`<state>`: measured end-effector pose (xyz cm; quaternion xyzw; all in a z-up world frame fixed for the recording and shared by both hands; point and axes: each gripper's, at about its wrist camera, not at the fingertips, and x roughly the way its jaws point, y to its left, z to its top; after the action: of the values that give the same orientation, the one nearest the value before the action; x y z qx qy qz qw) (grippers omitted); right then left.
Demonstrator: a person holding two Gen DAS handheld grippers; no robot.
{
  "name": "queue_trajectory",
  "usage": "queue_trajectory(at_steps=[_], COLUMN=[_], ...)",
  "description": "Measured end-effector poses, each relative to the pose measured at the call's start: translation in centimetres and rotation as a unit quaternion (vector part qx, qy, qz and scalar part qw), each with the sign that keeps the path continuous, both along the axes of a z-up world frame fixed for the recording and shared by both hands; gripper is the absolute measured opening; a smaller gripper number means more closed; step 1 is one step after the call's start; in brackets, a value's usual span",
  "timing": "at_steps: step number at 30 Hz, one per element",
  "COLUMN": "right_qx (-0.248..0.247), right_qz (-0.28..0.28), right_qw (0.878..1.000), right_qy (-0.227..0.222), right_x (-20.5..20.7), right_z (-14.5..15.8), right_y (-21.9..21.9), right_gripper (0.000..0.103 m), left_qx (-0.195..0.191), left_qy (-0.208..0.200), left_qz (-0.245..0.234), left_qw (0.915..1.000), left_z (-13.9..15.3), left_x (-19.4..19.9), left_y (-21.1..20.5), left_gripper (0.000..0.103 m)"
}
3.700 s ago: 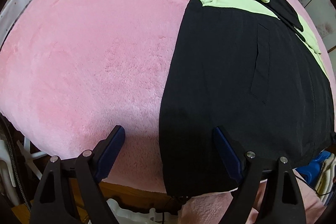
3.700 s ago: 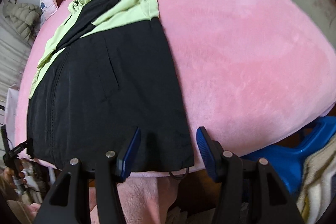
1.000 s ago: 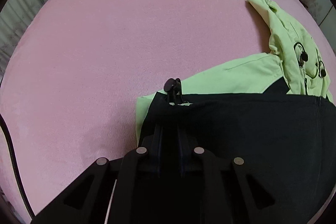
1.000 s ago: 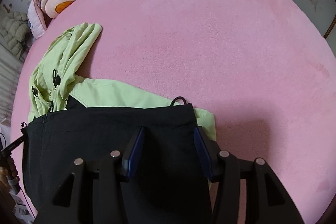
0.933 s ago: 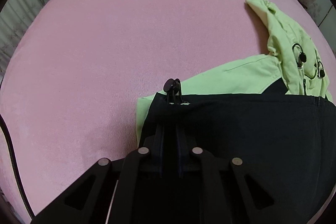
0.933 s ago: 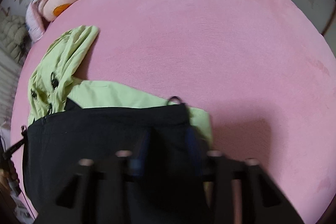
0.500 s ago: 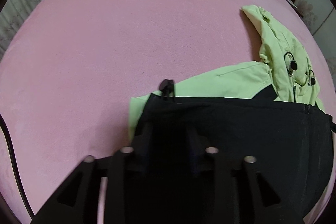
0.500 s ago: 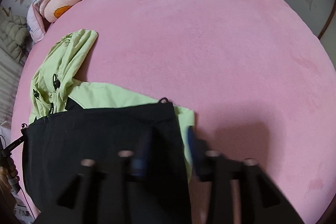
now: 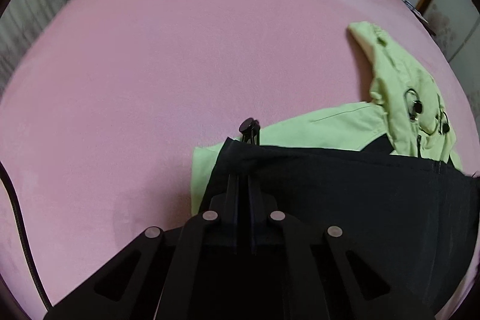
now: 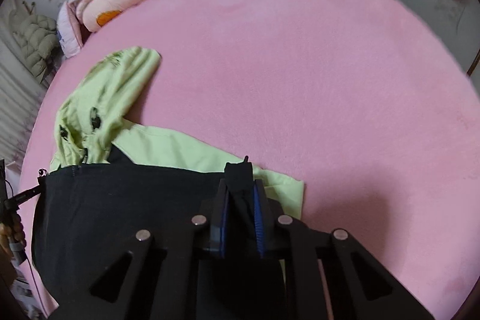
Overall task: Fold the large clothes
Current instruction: 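Lift the hem with both tools and fold it toward the hood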
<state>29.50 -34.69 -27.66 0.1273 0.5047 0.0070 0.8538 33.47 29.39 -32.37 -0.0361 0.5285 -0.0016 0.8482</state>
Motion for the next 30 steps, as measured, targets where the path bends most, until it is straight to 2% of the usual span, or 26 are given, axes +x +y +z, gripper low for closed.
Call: queue_trajectory(at_steps=[2, 5, 9, 12, 16, 18, 20, 22, 24, 25, 27, 28, 30], right_qx=[0.000, -0.002, -0.012, -0.025, -0.051, -0.062, -0.082, -0.083, -0.087, -0.091, -0.104, -0.110, -0.120], right_qz=[-0.005, -0.010, -0.012, -0.020, -0.035, -0.041, -0.040, -0.046, -0.057, -0.061, -0.064, -0.064, -0.062], right_qw=[1.000, 0.998, 0.996, 0.994, 0.994, 0.995, 0.996, 0.995, 0.994, 0.994, 0.993, 0.992, 0.990], right_qy=[-0.024, -0.058, -0.088, -0.103, -0.092, -0.061, -0.022, 0.026, 0.026, 0.022, 0.005, -0.008, -0.041], right_x=[-0.9, -1.7, -0.9, 0.4, 2.8, 3.9, 4.7, 5.1, 5.0, 4.8, 4.3, 3.9, 2.6], right_z=[1.8, 4.5, 6.6, 7.0, 4.7, 2.0, -0.9, -3.6, -3.4, -2.8, -1.1, -0.2, 2.4], right_y=[0.2, 0.7, 1.2, 1.4, 1.1, 1.0, 1.3, 1.2, 1.3, 1.3, 1.7, 2.1, 3.3], right_gripper=[0.012, 0.012, 0.012, 0.012, 0.012, 0.012, 0.014, 0.021, 0.029, 0.030, 0.031, 0.031, 0.034], left_qx=[0.011, 0.009, 0.015, 0.019, 0.033, 0.060, 0.108, 0.119, 0.123, 0.126, 0.131, 0.130, 0.116], left_qy=[-0.020, -0.046, -0.077, -0.089, -0.086, -0.065, -0.035, -0.019, -0.022, -0.019, -0.013, -0.012, -0.040], left_qz=[-0.004, 0.005, 0.024, 0.036, 0.048, 0.041, 0.041, 0.046, 0.052, 0.052, 0.047, 0.047, 0.049], left_qw=[0.9997, 0.9989, 0.9966, 0.9952, 0.9946, 0.9952, 0.9927, 0.9916, 0.9907, 0.9904, 0.9902, 0.9904, 0.9912], left_z=[1.2, 2.9, 4.9, 5.6, 3.9, 1.7, -1.4, -3.3, -3.4, -3.3, -2.7, -1.8, 0.4], left_x=[-0.7, -0.9, -0.2, 2.1, 4.6, 5.2, 6.2, 6.8, 6.9, 7.1, 7.1, 6.8, 5.4], left_y=[-0.4, -0.2, -0.4, -1.0, -2.3, -2.7, -3.8, -4.2, -4.4, -4.6, -4.7, -4.7, -5.3], left_gripper=[0.002, 0.002, 0.002, 0.002, 0.002, 0.002, 0.004, 0.005, 0.006, 0.008, 0.018, 0.029, 0.039])
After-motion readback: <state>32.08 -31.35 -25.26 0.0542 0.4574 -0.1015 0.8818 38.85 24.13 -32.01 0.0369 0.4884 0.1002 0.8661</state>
